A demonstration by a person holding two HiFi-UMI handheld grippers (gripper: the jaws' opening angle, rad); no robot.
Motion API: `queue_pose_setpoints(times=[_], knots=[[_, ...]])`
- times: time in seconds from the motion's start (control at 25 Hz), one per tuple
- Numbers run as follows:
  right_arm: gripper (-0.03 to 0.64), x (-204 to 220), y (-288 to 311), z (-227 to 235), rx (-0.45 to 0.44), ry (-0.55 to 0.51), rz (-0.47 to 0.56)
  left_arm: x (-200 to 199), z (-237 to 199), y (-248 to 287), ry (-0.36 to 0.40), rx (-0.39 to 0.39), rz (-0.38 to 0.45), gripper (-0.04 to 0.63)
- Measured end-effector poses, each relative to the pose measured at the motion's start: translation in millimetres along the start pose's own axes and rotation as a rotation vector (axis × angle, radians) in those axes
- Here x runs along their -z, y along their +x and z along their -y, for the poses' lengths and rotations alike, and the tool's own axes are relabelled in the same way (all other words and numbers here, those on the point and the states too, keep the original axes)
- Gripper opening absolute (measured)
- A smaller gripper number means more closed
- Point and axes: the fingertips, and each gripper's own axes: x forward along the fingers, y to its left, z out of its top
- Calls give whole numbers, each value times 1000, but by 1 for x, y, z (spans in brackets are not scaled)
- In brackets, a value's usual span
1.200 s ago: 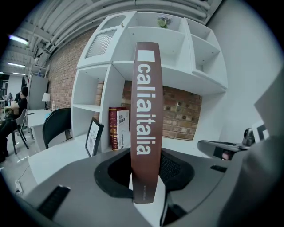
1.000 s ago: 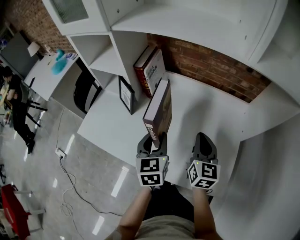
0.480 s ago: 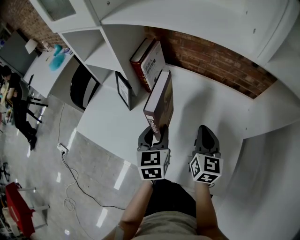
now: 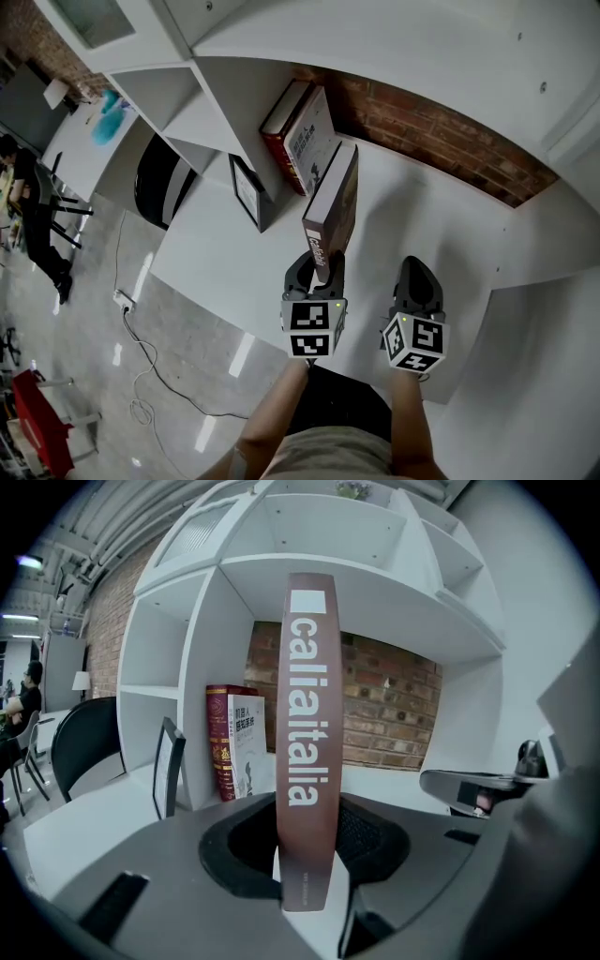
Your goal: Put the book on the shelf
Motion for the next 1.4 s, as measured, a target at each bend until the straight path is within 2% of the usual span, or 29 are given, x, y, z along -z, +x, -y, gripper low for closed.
queue_pose_setpoints(times=[0.36, 0.68, 1.12, 1.4], knots=[[17, -2, 34, -12, 15, -28, -15, 2, -26, 41, 1, 18, -32, 147], [17, 6, 62, -20, 29, -2, -42, 0, -42, 65, -2, 38, -41, 147], [17, 19, 83, -21, 99, 27, -68, 2, -57, 100, -12, 82, -58, 147], [17, 26, 88, -21, 136, 44, -74, -1, -61, 119, 17, 111, -62, 149]])
